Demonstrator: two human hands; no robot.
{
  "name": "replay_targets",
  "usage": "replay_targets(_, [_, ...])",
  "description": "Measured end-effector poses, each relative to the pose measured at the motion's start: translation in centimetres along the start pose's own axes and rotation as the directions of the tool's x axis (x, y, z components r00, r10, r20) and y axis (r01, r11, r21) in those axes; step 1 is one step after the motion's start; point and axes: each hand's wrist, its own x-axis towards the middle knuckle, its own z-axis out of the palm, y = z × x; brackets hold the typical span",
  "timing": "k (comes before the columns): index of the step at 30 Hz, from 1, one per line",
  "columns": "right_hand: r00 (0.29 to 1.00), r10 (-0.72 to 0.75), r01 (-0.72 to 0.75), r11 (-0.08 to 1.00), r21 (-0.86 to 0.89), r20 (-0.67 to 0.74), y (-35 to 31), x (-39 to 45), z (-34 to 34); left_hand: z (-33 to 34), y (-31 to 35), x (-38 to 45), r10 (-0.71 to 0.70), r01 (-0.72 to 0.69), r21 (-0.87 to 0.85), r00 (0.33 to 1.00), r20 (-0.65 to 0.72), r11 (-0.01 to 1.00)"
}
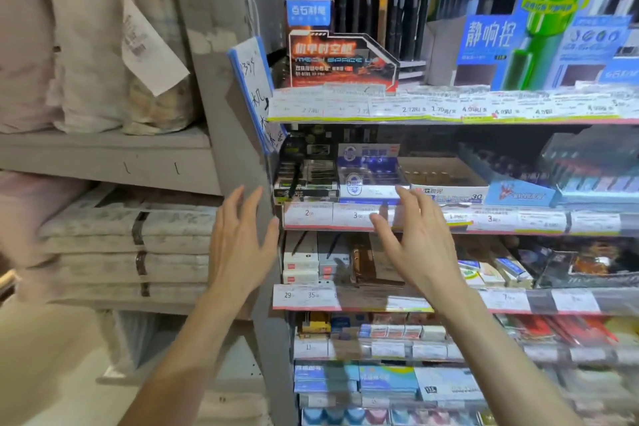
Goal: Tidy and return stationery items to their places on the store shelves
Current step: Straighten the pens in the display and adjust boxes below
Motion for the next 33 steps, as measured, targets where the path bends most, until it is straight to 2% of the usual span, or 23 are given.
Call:
replay_targets(3, [0.998,-0.062,0.062,0.997,-0.043,0.004,-1.5,2.2,0.1,-0.8,-1.7,2.3,0.145,-0.138,0.167,0.989,-0.03,0.976])
replay_targets(6, [0.993,-0.112,0.114,0.993,-0.043,0.042,-3.7,4.5,0.5,-1.4,-2.8,4.4,0.309,-0.294,0.298,0.951,-0.004,0.908])
replay_targets(9, [0.985,-0.138,0.144,0.988,-0.054,0.107,-6.2,6.2,1.2,-1.6,-3.7,5.9,0.388,-0.372,0.374,0.921,0.035,0.849])
replay_targets(13, [0.971,-0.166,0.179,0.982,-0.059,0.174,-9.1,7.8,2.3,-1.5,-4.4,6.5,0.406,-0.391,0.433,0.912,0.061,0.812])
replay_targets(20, [0.954,-0.096,0.091,0.995,0.031,0.285,-12.3,10.8,5.2,-1.5,-5.0,6.7,0.439,-0.418,0.452,0.896,0.062,0.788])
replay_targets(24, [0.949,-0.073,0.062,0.997,0.043,0.308,-12.3,11.3,6.1,-1.6,-5.3,6.8,0.451,-0.429,0.451,0.89,0.065,0.783])
replay_targets(33, [0.934,-0.122,0.124,0.992,0.016,0.335,-11.2,11.5,5.9,-1.4,-5.4,6.7,0.462,-0.427,0.459,0.886,0.04,0.779])
